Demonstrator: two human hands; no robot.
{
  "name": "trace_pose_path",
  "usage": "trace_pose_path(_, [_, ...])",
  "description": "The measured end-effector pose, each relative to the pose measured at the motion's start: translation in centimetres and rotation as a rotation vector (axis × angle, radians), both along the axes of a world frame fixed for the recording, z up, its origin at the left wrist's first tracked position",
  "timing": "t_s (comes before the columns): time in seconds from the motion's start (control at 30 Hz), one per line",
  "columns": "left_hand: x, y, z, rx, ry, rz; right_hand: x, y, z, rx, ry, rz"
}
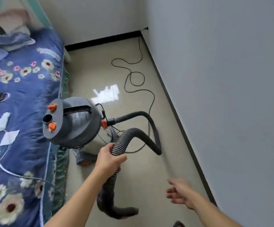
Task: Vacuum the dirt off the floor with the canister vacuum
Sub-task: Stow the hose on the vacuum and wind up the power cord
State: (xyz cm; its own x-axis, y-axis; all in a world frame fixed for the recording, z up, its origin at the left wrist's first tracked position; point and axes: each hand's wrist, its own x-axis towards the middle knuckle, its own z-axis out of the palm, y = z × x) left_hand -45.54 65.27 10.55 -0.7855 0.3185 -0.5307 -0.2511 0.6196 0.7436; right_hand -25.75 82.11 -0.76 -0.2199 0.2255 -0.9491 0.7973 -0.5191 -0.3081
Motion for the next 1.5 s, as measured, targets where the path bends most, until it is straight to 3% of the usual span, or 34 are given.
trace_pose_path(0.13, [-3.1,-4.6,2.3,-0.234,0.157,-0.217,-8.6,0.6,4.1,0.324,0.119,0.299])
trace_pose_path(0.27, [-5.9,-9.1,3.8,-0.459,0.314,-0.453,-17.6,-2.9,7.3,0.725,0.289,0.818])
trace_pose_path(0.33, [-7.9,-11.1,4.3,-0.516,0.387,-0.551,-21.8,-5.5,8.0,0.778,0.395,1.007])
trace_pose_path(0.43, [-11.4,-13.9,5.0,-0.559,0.542,-0.642,-26.9,-9.9,7.9,0.684,0.433,1.294])
trace_pose_path(0.57, [-16.5,-18.1,5.6,-0.543,0.796,-0.699,-31.0,-15.0,7.8,0.558,0.555,1.213])
trace_pose_path(0.63, [-18.3,-20.3,5.5,-0.464,0.863,-0.559,-31.7,-17.0,8.1,0.553,0.647,1.115])
trace_pose_path(0.7, [-19.1,-22.3,4.9,-0.422,0.911,-0.283,-31.4,-18.9,8.4,0.594,0.703,1.024])
trace_pose_path(0.77, [-19.5,-23.8,4.6,-0.378,0.775,0.159,-31.0,-20.8,8.5,0.644,0.723,0.971])
trace_pose_path(0.8, [-19.7,-24.1,4.8,-0.289,0.605,0.427,-30.9,-21.6,8.5,0.675,0.733,0.952])
trace_pose_path(0.87, [-21.3,-23.9,5.8,0.172,0.175,0.973,-31.2,-23.4,8.2,0.754,0.766,0.883])
trace_pose_path(0.93, [-23.4,-23.3,6.5,0.52,-0.033,1.262,-31.6,-25.2,7.8,0.814,0.811,0.849])
trace_pose_path(1.0, [-25.5,-22.4,6.9,0.568,0.001,1.24,-32.1,-26.4,6.8,0.806,0.819,0.856])
trace_pose_path(1.07, [-27.4,-21.7,6.2,0.328,0.087,1.084,-33.1,-26.8,6.3,0.679,0.809,0.938])
trace_pose_path(1.13, [-29.1,-22.0,5.6,0.053,0.139,0.932,-34.5,-26.2,6.2,0.514,0.836,1.162])
trace_pose_path(1.2, [-30.7,-22.8,6.0,-0.036,0.157,0.848,-36.8,-24.5,6.1,0.431,0.829,1.385])
trace_pose_path(1.4, [-35.3,-26.1,10.6,-0.01,0.224,0.683,-49.7,-16.2,7.3,0.702,0.836,1.238])
trace_pose_path(1.5, [-37.7,-26.9,13.4,0.071,0.165,0.562,-57.8,-14.8,10.4,0.88,0.875,1.163])
